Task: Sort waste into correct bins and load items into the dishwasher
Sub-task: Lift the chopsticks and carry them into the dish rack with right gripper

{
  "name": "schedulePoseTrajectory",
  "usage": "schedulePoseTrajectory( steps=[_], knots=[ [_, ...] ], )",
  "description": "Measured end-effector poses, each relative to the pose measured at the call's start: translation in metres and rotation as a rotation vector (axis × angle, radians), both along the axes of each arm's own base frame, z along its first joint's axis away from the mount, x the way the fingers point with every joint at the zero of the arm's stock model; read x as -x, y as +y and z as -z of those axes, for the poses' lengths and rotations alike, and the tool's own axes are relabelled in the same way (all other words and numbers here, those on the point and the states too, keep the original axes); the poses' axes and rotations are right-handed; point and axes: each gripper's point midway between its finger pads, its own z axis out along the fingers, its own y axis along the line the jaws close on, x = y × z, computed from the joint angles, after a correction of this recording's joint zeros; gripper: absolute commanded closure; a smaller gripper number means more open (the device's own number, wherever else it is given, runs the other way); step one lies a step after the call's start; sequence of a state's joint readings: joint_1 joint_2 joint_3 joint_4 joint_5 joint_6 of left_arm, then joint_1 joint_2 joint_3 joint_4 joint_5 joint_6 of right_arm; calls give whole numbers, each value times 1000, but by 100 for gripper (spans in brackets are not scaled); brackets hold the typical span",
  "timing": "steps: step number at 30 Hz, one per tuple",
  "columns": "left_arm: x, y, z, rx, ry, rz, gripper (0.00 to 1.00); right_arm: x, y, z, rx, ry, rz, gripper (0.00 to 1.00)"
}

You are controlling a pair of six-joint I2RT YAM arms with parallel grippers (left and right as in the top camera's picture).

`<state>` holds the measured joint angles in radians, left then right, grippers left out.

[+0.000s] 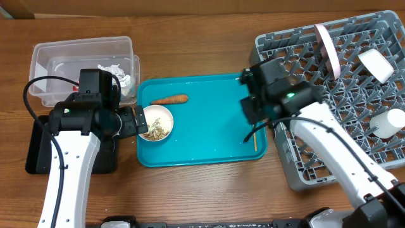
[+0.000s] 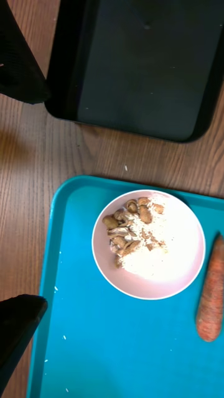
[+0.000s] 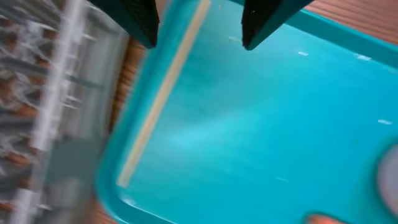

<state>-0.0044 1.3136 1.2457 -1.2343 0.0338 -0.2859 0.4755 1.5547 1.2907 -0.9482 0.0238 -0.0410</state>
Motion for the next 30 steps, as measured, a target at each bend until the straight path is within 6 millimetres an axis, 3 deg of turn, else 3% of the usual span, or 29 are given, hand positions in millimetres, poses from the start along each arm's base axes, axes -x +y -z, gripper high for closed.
schedulePoseTrajectory(
  steps=[3,6,7,13,19,20,22,25,30],
  knots=[
    [2,0,0,0,7,0,0,-4,15,2,-46,-5,28,56],
    [3,0,1,0,11,0,0,-8,17,12,-62,9,65,57],
    [3,0,1,0,11,0,0,-7,17,17,-61,19,73,61],
    [3,0,1,0,13,0,0,-6,15,60,-27,106,132,66],
    [3,0,1,0,14,0,0,-4,-5,105,64,191,271,65],
    [3,0,1,0,14,0,0,-3,-9,112,77,204,289,64],
    [3,0,1,0,14,0,0,-3,-14,121,93,219,315,53],
    [3,0,1,0,14,0,0,-5,-17,128,109,223,336,48],
    [3,0,1,0,14,0,0,-6,-19,131,115,220,348,47]
  ],
)
